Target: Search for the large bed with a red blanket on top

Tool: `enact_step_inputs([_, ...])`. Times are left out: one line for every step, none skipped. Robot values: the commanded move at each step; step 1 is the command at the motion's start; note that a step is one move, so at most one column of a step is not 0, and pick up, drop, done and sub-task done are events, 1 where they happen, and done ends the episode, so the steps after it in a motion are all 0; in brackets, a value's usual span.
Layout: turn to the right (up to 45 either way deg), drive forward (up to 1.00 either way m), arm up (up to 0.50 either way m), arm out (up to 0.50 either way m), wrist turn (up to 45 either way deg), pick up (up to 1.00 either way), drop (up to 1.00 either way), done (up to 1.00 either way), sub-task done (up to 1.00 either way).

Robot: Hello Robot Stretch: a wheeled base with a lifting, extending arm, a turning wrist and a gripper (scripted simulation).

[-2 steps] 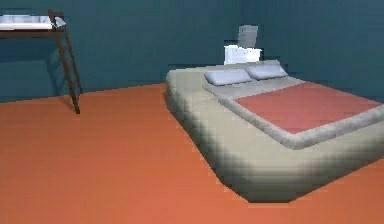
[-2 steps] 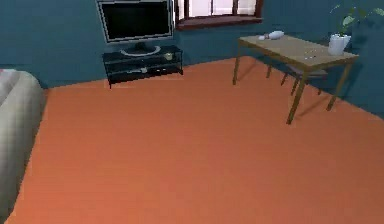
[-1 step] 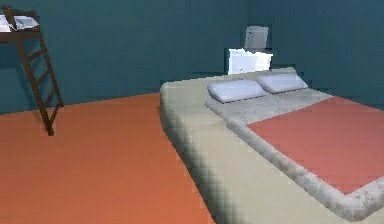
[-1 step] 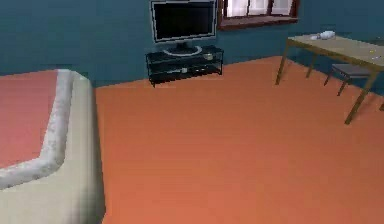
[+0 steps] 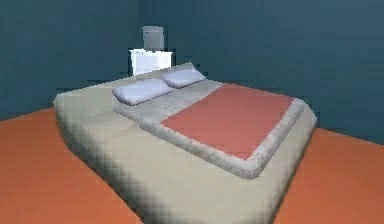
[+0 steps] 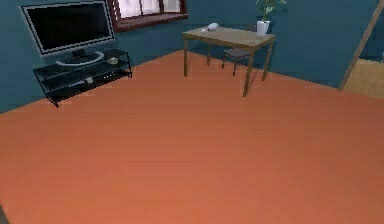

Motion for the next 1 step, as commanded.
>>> enact_step_inputs([0.0, 0.00, 0.00, 0.00, 0.0, 0.00, 0.00, 1.00, 0.00])
